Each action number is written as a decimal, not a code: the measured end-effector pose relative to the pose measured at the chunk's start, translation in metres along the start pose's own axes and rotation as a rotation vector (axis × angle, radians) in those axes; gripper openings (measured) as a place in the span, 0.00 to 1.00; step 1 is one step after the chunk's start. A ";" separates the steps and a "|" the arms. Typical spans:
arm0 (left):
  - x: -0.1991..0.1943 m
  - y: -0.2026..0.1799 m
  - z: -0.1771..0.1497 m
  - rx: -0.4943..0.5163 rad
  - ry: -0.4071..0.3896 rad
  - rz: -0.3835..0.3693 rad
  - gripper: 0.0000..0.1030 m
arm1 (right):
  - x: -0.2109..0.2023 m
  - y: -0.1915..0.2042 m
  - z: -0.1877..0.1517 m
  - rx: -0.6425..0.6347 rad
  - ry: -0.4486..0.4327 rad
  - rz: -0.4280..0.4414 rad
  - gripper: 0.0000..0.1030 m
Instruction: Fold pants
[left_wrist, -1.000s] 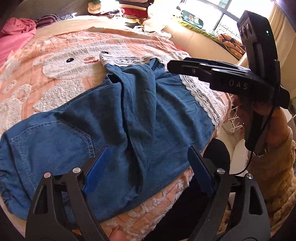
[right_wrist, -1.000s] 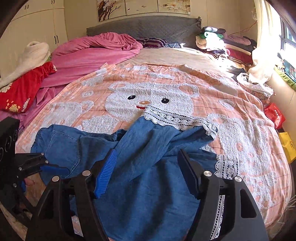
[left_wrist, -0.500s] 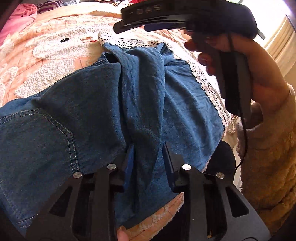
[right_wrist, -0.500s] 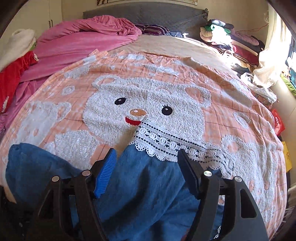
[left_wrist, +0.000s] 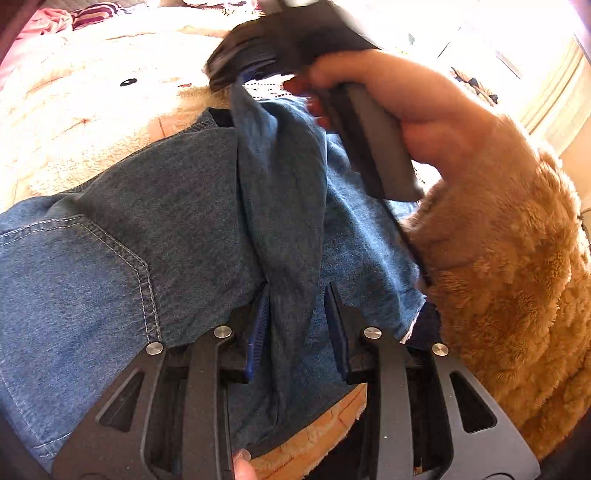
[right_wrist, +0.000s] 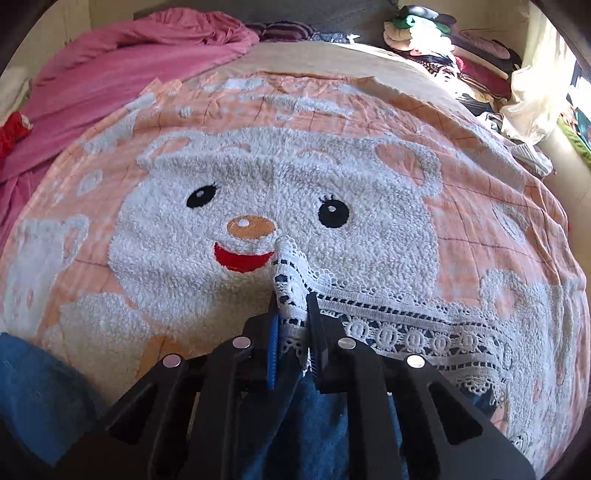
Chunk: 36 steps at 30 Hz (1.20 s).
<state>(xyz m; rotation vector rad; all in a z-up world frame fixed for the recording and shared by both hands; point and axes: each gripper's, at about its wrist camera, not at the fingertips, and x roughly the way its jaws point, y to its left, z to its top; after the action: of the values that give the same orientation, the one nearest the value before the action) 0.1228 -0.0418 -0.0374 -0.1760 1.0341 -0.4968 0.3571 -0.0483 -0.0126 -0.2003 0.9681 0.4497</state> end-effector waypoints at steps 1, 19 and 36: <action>-0.003 0.001 -0.002 0.003 -0.008 -0.003 0.25 | -0.010 -0.007 -0.003 0.031 -0.025 0.024 0.11; 0.001 -0.031 -0.003 0.174 -0.119 0.075 0.76 | -0.176 -0.120 -0.149 0.465 -0.321 0.067 0.10; 0.020 -0.056 -0.008 0.336 -0.075 0.163 0.52 | -0.173 -0.155 -0.249 0.668 -0.245 0.115 0.13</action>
<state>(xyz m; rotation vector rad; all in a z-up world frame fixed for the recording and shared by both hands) 0.1067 -0.0995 -0.0370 0.1861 0.8696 -0.5041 0.1578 -0.3238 -0.0133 0.5054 0.8426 0.2285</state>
